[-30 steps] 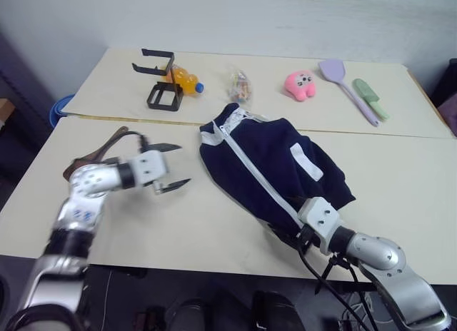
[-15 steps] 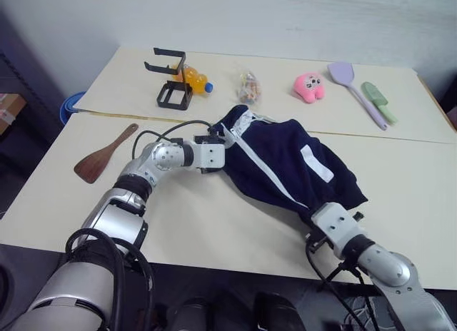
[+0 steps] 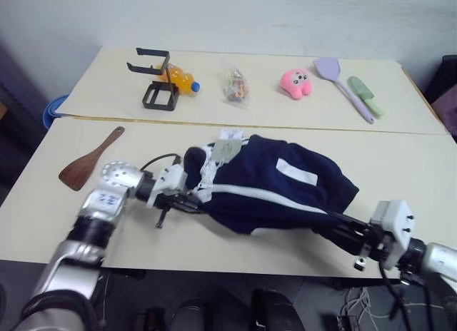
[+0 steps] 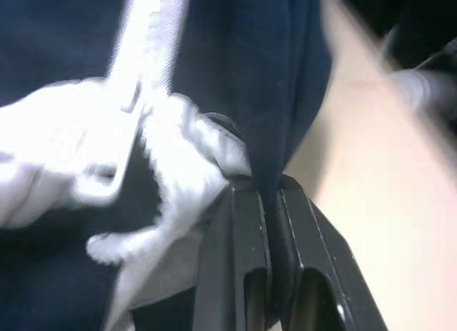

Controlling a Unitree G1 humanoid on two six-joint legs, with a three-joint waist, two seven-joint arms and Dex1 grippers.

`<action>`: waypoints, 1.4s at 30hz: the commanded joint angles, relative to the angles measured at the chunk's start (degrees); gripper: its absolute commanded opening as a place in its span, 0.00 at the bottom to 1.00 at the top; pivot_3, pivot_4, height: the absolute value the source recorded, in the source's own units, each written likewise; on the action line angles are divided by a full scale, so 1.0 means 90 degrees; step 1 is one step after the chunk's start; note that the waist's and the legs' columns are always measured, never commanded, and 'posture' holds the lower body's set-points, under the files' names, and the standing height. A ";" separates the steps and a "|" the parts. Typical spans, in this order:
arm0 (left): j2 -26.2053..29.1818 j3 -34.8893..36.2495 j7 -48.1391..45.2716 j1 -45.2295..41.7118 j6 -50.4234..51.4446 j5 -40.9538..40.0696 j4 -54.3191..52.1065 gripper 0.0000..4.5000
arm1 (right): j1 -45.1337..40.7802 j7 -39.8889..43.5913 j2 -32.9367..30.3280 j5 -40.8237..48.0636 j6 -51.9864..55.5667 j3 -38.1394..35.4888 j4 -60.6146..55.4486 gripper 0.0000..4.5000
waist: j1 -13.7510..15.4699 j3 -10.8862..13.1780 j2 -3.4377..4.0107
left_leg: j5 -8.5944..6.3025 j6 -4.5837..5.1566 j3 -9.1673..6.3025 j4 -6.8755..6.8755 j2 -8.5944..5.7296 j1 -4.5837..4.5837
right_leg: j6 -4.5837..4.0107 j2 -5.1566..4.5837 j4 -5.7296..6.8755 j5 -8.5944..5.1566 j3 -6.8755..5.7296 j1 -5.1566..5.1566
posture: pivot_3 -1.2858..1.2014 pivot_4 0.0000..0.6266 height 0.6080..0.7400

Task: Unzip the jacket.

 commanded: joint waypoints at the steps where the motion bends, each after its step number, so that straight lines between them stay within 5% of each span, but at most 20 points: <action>1: 0.0584 0.0130 -0.0214 0.0721 0.0848 -0.0528 -0.1543 0.01 | 0.0357 0.0664 -0.0436 0.0471 0.0389 -0.0605 0.0073 0.00 | 0.0048 0.0006 0.0012 | -0.0004 0.0002 -0.0013 0.0007 0.0000 0.0000 | -0.0001 -0.0006 -0.0003 -0.0001 0.0014 0.0007 | 0.52 0.24 1.00; 7: 0.1004 0.0700 0.0463 0.1518 0.1532 -0.1118 -0.2869 0.01 | 0.0756 0.1146 -0.0671 0.0396 0.0441 -0.0700 0.0069 0.00 | 0.0180 0.0010 0.0019 | -0.0028 -0.0005 -0.0071 0.0040 0.0003 0.0005 | -0.0011 -0.0043 -0.0045 -0.0006 0.0009 0.0064 | 0.52 0.24 1.00; 9: 0.0942 0.0775 0.0754 0.1712 0.1626 -0.1134 -0.2961 0.00 | 0.1000 0.1330 -0.0661 0.0046 0.0181 -0.0432 0.0073 0.15 | 0.0185 0.0011 0.0025 | -0.0031 -0.0008 -0.0076 0.0044 0.0003 0.0005 | -0.0016 -0.0047 -0.0047 -0.0008 0.0003 0.0067 | 0.52 0.24 1.00; 14: 0.1363 0.0924 0.0680 0.2153 0.2077 -0.1418 -0.3189 0.31 | 0.1571 0.1441 -0.0421 0.0150 0.0271 -0.0360 -0.0120 0.52 | 0.0181 0.0012 0.0030 | -0.0034 -0.0014 -0.0080 0.0042 0.0005 0.0011 | -0.0020 -0.0012 -0.0038 -0.0011 -0.0014 0.0078 | 0.52 0.24 1.00; 18: 0.1652 0.1530 0.0642 0.2005 0.2907 -0.2250 -0.2960 0.62 | 0.1955 0.1331 -0.0550 0.1181 0.1294 -0.1156 -0.0367 0.84 | 0.0184 0.0015 0.0034 | -0.0035 -0.0015 -0.0086 0.0047 0.0012 0.0014 | -0.0024 -0.0036 -0.0043 -0.0013 -0.0009 0.0083 | 0.52 0.24 1.00; 21: 0.1604 0.1895 0.0757 0.1441 0.3510 -0.2736 -0.2254 0.67 | 0.1730 0.1087 -0.0653 0.2175 0.1974 -0.1712 -0.0317 1.00 | 0.0188 0.0017 0.0036 | -0.0037 -0.0016 -0.0093 0.0049 0.0011 0.0024 | -0.0027 -0.0053 -0.0051 -0.0015 -0.0011 0.0092 | 0.52 0.24 1.00; 24: 0.1094 0.1550 0.1447 0.0601 0.2545 -0.1670 -0.1078 0.67 | 0.1013 0.0675 -0.0693 0.2610 0.2192 -0.1835 -0.0045 1.00 | 0.0193 0.0015 0.0041 | -0.0039 -0.0021 -0.0096 0.0046 0.0009 0.0032 | -0.0032 -0.0056 -0.0042 -0.0017 -0.0014 0.0092 | 0.52 0.24 1.00; 30: 0.0164 0.0712 0.2679 -0.0622 0.1006 0.0181 0.0889 0.99 | -0.1330 -0.0627 -0.0708 0.0690 0.1596 -0.0245 0.1344 1.00 | 0.0174 0.0016 0.0028 | -0.0039 -0.0022 -0.0074 0.0041 0.0000 0.0025 | -0.0029 -0.0006 -0.0017 -0.0016 -0.0025 0.0082 | 0.52 0.24 1.00; 36: -0.0536 0.0338 0.2470 -0.0912 0.0709 0.0466 0.1452 0.99 | -0.2836 -0.0815 -0.0459 -0.0652 0.1187 0.1340 0.2757 1.00 | 0.0173 0.0016 0.0028 | -0.0037 -0.0011 -0.0031 0.0053 -0.0007 -0.0049 | -0.0023 0.0007 0.0018 -0.0013 -0.0048 -0.0015 | 0.52 0.24 1.00; 39: -0.0692 0.0375 0.2535 -0.0957 0.0691 0.0532 0.1563 0.86 | -0.3292 -0.0914 -0.0159 -0.0868 0.1096 0.1615 0.3275 0.87 | 0.0181 0.0018 0.0025 | -0.0035 -0.0010 -0.0029 0.0060 -0.0010 -0.0062 | -0.0022 0.0010 0.0036 -0.0013 -0.0053 -0.0032 | 0.52 0.24 1.00; 42: -0.0896 0.0534 0.2766 -0.0995 0.0657 0.0516 0.1701 0.64 | -0.3747 -0.1164 0.0201 -0.1347 0.0371 0.1721 0.3806 0.63 | 0.0169 0.0018 0.0025 | -0.0023 -0.0003 -0.0020 0.0066 -0.0010 -0.0058 | -0.0013 0.0004 0.0038 -0.0008 -0.0040 -0.0028 | 0.52 0.24 1.00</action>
